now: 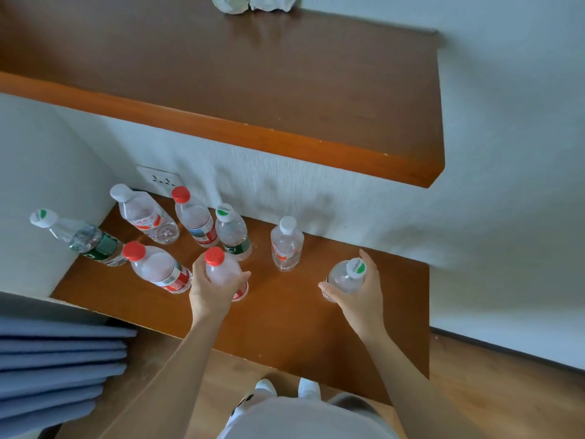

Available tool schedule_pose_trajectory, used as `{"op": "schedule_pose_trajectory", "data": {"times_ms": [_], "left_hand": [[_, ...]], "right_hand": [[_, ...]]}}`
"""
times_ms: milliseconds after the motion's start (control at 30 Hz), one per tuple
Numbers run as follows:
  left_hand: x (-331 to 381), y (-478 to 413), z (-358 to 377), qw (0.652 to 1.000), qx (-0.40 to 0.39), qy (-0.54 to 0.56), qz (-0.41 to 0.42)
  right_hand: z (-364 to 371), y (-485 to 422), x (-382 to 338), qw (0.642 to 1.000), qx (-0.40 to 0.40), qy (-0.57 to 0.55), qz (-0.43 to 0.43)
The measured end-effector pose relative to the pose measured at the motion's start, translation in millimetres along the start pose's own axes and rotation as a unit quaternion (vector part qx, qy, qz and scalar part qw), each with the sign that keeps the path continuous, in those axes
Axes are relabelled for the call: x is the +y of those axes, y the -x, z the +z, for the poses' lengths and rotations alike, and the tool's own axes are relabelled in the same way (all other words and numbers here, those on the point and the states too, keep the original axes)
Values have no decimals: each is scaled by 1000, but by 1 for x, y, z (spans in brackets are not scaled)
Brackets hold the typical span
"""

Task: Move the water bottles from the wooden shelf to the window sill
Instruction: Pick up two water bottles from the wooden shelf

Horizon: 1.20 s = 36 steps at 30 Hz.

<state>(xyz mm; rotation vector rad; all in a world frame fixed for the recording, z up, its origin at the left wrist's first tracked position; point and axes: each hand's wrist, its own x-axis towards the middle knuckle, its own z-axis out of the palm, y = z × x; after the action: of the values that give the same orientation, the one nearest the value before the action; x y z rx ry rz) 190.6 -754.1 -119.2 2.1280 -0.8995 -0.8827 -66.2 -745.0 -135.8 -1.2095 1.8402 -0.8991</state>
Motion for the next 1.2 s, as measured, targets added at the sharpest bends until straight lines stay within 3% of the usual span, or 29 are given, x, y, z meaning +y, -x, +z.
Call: {"op": "schedule_pose_trajectory", "data": {"times_ms": [267,533,800,1000,1200], "left_hand": [[12,-1,-4,999,-34,-8,-3],[34,30,-19,992,-41,96,71],[74,50,-34,975,-55,157,150],[82,67,-67,967,-15,186,172],[54,85,-100,969,56,197,137]], "right_hand": [[10,-3,-5,1000,-6,0,17],[-2,9,-44,997,10,-55,-47],[-6,17,-103,991,-44,-53,-112],[2,22,-134,982,-88,-62,-152],[35,37,-148,966,-170,-69,-183]]}}
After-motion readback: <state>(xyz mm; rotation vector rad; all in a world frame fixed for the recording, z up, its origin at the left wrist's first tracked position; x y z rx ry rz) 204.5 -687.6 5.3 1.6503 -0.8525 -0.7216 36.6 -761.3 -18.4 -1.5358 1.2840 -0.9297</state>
